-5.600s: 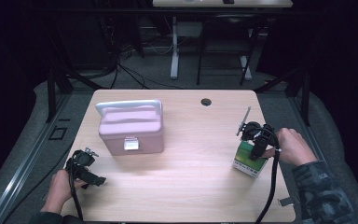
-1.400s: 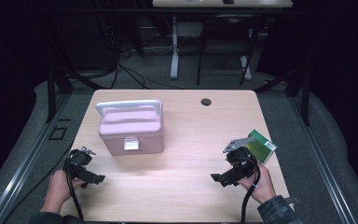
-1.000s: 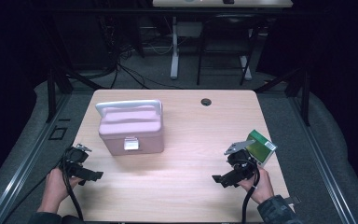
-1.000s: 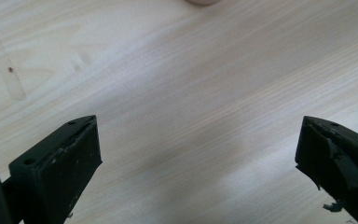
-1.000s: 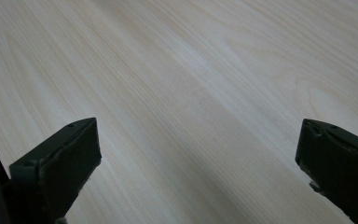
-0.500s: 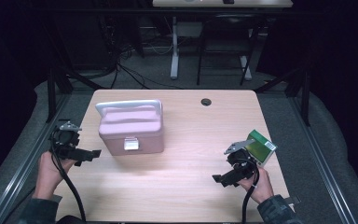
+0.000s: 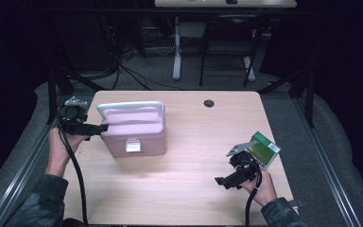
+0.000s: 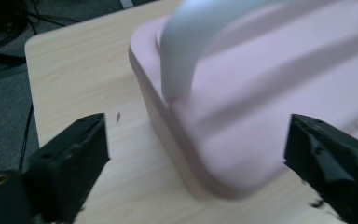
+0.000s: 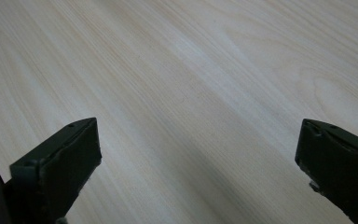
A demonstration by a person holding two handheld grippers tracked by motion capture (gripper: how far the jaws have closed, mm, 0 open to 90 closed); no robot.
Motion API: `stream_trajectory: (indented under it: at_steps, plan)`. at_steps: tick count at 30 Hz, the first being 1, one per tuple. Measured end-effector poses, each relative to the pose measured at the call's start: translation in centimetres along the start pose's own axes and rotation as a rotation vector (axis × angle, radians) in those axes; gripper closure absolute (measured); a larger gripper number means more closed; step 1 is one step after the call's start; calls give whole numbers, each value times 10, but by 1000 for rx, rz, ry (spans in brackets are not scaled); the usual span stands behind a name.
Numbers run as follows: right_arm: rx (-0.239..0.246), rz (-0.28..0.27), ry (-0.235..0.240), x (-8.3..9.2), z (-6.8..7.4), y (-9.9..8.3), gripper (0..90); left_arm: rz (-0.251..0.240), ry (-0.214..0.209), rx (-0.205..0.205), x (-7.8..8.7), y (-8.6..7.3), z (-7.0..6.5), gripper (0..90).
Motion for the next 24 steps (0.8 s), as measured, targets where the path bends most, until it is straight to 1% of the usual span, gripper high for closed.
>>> stream_trajectory:
  at_steps: [2, 3, 4, 6, 7, 8, 9, 10, 11, 12, 13, 14, 15, 17, 18, 19, 20, 21, 24]
  plan:
    - [-1, 1, -1, 0, 0, 0, 0, -7, -5, 7, -4, 9, 1, 159]
    - [-2, 2, -1, 0, 0, 0, 0, -6, 2, 5, -7, 13, 1, 172]
    - [-2, 1, -1, 0, 0, 0, 0, -8, 7, -3, -10, 17, 1, 212]
    - [-8, 1, -4, 1, -1, 0, 1, -16, 17, -1, -13, 24, 1, 278]
    - [-6, 0, -4, 2, -1, 0, 2, -8, 20, -8, -14, 26, 1, 329]
    - [-4, 0, -11, 3, -2, 0, 2, -6, 34, -11, -16, 28, 1, 374]
    - [-9, -5, -20, 4, -3, 0, 2, -7, 44, -12, -18, 30, 0, 392]
    - [-17, -9, -13, 6, -3, 1, 2, -12, 42, -18, -20, 31, -1, 443]
    - [-24, -13, -13, 7, -4, 1, 2, -7, 38, -24, -21, 32, -3, 474]
    - [-28, -19, -9, 8, -4, 3, 2, -8, 45, -31, -23, 32, -3, 500]
    - [-29, -17, -3, 8, -3, 4, 2, -7, 54, -36, -25, 33, -4, 547]
    - [-26, -14, -7, 8, -2, 6, 2, -9, 71, -41, -25, 33, -5, 573]
    - [-18, -13, -10, 8, 0, 9, 2, -12, 79, -42, -25, 33, -4, 608]
    - [-16, -13, -6, 9, 2, 13, 1, -20, 75, -49, -25, 33, -1, 676]
    - [-11, -16, -7, 10, 2, 15, 1, -25, 80, -59, -25, 32, 0, 705]
    - [-12, -16, -5, 10, 3, 17, 2, -26, 73, -70, -25, 32, 0, 722]
    - [-8, -17, -1, 10, 3, 20, 1, -29, 76, -80, -25, 32, 0, 724]
    - [-11, -15, 1, 10, 4, 22, 1, -23, 78, -92, -24, 31, -1, 726]
    - [3, -18, -2, 12, 4, 29, 2, -35, 74, -111, -24, 31, -2, 729]
Point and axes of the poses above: each handheld gripper's, and its own axes: x roughly backward along the jaws, y roughly out of its top, z roughly to its left, the point moved 4 cm from there along -x, roughly forward along the jaws, and after that the axes turned 14 degrees about z, right-handed, at the moved point
